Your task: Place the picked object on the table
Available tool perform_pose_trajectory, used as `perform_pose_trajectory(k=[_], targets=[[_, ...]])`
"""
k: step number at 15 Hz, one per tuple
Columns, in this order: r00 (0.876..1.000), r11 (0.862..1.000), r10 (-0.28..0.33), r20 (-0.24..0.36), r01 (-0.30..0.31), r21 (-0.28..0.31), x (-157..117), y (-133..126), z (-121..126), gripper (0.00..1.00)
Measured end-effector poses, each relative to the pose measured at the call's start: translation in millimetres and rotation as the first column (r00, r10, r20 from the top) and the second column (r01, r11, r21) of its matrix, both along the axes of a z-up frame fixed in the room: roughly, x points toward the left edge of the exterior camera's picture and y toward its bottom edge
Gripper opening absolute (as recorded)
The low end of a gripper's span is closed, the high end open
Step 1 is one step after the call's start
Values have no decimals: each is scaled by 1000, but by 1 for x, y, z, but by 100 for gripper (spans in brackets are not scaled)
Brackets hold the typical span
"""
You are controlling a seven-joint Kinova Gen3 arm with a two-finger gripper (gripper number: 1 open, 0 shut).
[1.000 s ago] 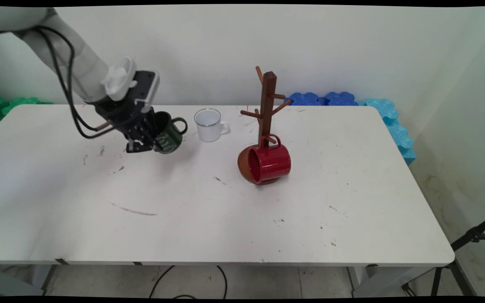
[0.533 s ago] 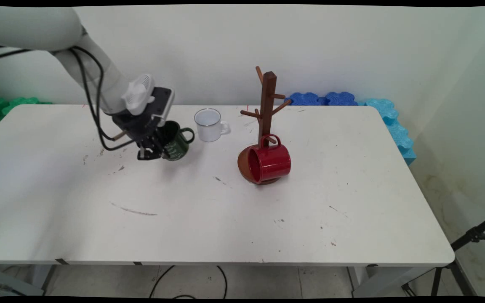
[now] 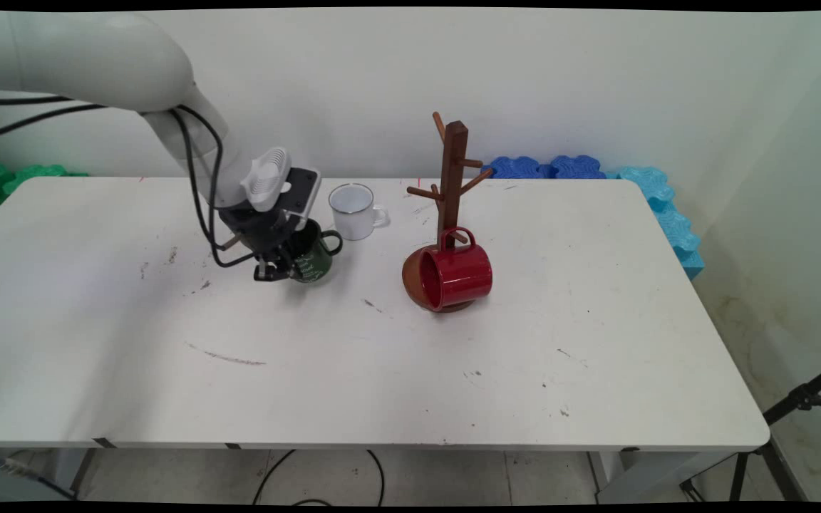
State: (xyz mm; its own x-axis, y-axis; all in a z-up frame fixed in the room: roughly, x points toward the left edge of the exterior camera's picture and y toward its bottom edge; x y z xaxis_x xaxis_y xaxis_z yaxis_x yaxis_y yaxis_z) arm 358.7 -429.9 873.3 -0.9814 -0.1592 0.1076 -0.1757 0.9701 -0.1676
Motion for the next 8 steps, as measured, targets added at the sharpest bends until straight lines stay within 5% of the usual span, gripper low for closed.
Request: perform_pose_trajectory(k=[8], targets=[[1000,1000,3,7,-3,21,-10,-14,-20,0]])
